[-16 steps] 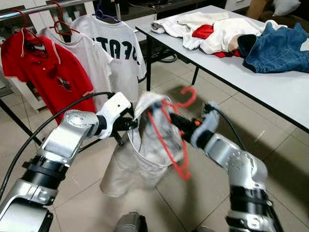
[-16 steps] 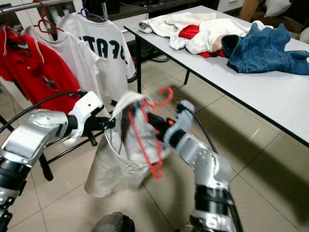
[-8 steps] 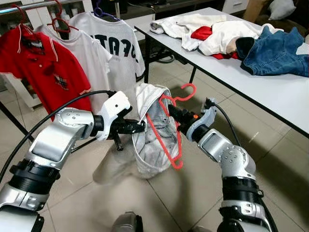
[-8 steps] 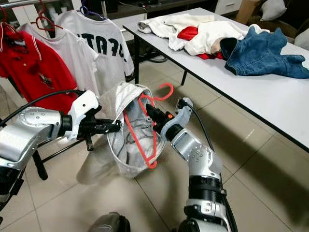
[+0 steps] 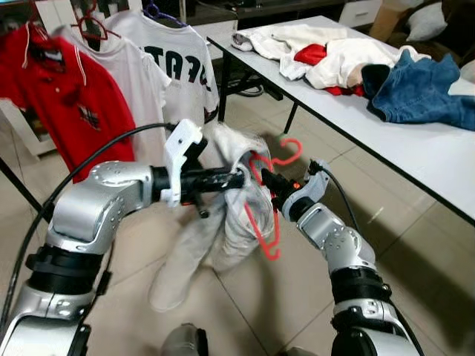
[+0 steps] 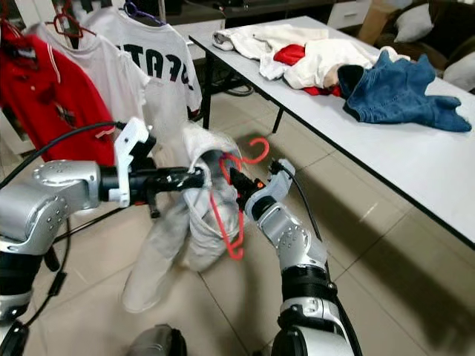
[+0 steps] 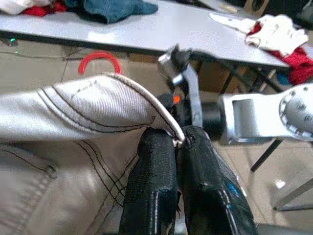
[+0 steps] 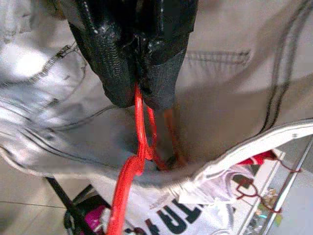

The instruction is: Hang hanger

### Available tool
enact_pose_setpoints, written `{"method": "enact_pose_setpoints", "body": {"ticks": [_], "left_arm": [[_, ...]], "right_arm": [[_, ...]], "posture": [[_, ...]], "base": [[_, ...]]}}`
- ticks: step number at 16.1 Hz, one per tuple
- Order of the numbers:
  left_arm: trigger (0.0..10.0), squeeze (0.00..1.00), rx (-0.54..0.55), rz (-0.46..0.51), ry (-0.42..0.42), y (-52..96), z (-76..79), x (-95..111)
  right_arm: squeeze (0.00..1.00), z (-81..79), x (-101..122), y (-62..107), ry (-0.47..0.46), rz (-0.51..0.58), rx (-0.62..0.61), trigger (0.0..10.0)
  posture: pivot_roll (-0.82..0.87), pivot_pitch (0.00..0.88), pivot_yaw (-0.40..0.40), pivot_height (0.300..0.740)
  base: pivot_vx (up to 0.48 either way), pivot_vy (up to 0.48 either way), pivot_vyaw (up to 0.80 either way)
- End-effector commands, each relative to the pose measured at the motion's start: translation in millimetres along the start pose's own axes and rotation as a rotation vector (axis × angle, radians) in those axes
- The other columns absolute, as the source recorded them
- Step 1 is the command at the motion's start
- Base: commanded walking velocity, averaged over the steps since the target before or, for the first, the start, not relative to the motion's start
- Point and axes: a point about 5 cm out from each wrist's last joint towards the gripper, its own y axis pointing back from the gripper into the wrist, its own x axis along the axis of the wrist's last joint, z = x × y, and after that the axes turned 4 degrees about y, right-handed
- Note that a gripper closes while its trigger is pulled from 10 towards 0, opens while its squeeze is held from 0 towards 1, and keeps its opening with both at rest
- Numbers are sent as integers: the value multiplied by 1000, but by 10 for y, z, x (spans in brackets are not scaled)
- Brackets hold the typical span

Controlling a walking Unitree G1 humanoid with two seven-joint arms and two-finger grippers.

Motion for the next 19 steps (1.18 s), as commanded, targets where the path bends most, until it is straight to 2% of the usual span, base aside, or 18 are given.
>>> {"method": "enact_pose_setpoints", "body": {"ticks": [1,3,6,7,8,9,11,12,13,14,16,17,18,19], "left_arm": [[0,0,-47,62,-48,-20,96,189],[0,0,-78,137,2,-49,161,300],[0,0,-92,191,29,-41,196,401],[0,0,-90,212,33,-38,194,433],[0,0,-85,234,37,-12,187,475],[0,0,-86,245,37,9,185,499],[0,0,-87,290,15,125,175,681],[0,0,-85,297,11,142,171,709],[0,0,-65,310,-18,224,132,815],[0,0,-22,298,-49,303,75,859],[0,0,52,257,-81,409,-8,830],[0,0,174,186,-105,571,-133,721],[0,0,225,166,-103,632,-185,673],[0,0,337,126,-90,769,-296,555]], "right_arm": [[0,-326,44,-157,-28,40,82,10000],[0,-304,40,-187,-35,54,65,10000],[0,-260,62,-200,-69,73,52,10000],[0,-226,14,-193,-44,43,43,10000],[0,-172,-67,-168,67,0,27,10000],[0,-142,-94,-152,93,-13,19,10000],[0,91,-138,-70,143,-32,-65,10000],[0,134,-143,-57,142,-35,-85,10000],[0,290,-132,2,173,-47,-159,10000],[0,383,-95,52,187,-42,-193,10000],[0,458,-32,107,197,-31,-218,10000],[0,552,91,188,217,-13,-248,10000],[0,573,135,214,217,-8,-250,10000],[0,600,209,260,219,-1,-252,10000]], "posture": [[16,0,-88,705],[19,0,-90,705],[28,0,-91,705],[29,0,-85,705],[24,0,-69,705],[22,0,-64,705],[23,0,-39,705],[23,0,-39,705],[28,0,-33,705],[36,0,-31,705],[42,0,-28,705],[42,0,-26,705],[41,0,-25,705],[37,0,-23,705]], "base": [[0,0,0],[0,0,0],[0,0,0],[0,0,0],[0,0,0],[0,0,0],[0,0,0],[0,0,0],[0,0,0],[0,0,0],[0,0,0],[0,0,0],[0,0,0],[0,0,0]]}}
